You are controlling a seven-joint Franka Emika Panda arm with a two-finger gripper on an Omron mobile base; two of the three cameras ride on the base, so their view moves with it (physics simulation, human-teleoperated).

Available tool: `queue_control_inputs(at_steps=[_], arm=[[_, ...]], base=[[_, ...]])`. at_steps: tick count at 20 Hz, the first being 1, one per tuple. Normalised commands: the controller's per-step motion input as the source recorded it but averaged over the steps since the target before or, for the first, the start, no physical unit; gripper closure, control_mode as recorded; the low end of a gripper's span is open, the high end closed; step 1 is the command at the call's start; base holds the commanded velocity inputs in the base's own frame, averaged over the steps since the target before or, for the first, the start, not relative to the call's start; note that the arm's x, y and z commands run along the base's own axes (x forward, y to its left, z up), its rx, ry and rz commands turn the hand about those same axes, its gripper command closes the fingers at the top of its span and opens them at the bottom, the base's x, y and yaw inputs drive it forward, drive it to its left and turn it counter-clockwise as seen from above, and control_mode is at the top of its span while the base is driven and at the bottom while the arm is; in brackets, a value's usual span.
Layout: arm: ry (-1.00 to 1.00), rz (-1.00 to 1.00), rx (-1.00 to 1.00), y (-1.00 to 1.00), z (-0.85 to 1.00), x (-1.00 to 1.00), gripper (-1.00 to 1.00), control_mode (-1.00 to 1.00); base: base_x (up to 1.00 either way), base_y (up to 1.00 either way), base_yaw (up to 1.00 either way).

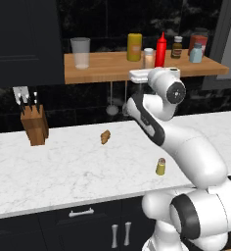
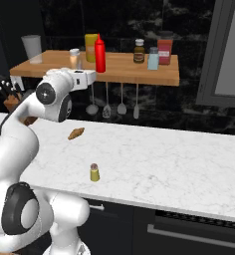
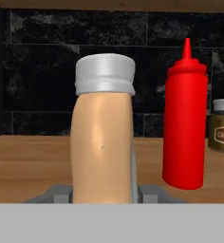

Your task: Put the shaker and condiment bottle from the counter next to their counterparts in the cabinet.

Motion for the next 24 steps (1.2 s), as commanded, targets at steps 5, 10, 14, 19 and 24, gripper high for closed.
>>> queue_control_inputs(at_steps=[5, 10, 14, 19, 24], arm=[[0.0, -0.15, 0.02, 0.0, 0.22, 0.17, 1.0, -1.0], [0.0, -0.13, 0.01, 0.0, 0.22, 0.14, 1.0, -1.0], [0.0, -0.11, 0.0, 0.0, 0.08, 0.26, 1.0, -1.0], [0.0, -0.03, 0.01, -0.04, 0.17, 0.36, 1.0, -1.0], [0.0, 0.0, 0.0, -0.17, 0.04, 0.36, 1.0, -1.0]], base=[[0.0, 0.0, 0.0], [0.0, 0.0, 0.0], [0.0, 0.0, 0.0], [0.0, 0.0, 0.0], [0.0, 0.0, 0.0]])
